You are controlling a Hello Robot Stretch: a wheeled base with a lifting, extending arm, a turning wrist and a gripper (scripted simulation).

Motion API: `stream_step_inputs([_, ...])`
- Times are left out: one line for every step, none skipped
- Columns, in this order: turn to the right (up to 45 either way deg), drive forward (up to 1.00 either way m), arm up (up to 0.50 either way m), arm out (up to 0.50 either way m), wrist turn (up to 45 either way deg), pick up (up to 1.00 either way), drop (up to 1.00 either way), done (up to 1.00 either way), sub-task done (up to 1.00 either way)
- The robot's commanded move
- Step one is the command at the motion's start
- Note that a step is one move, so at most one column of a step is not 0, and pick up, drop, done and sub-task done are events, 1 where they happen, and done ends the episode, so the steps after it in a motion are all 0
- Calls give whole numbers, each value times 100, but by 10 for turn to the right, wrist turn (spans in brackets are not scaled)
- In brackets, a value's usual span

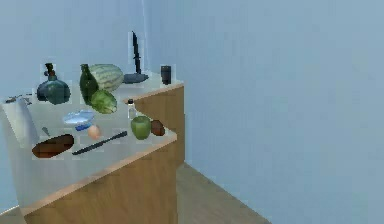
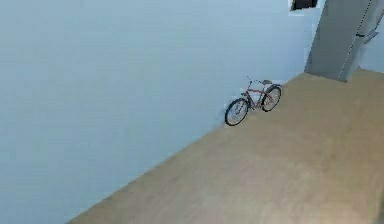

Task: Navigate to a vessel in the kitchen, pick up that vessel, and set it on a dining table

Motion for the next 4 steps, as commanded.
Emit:
stream_step_inputs([-210,0,0,0,0,0,0,0,0])
stream_step_inputs([0,10,0,0,0,0,0,0,0])
stream_step_inputs([-450,0,0,0,0,0,0,0,0])
stream_step_inputs([-450,0,0,0,0,0,0,0,0])
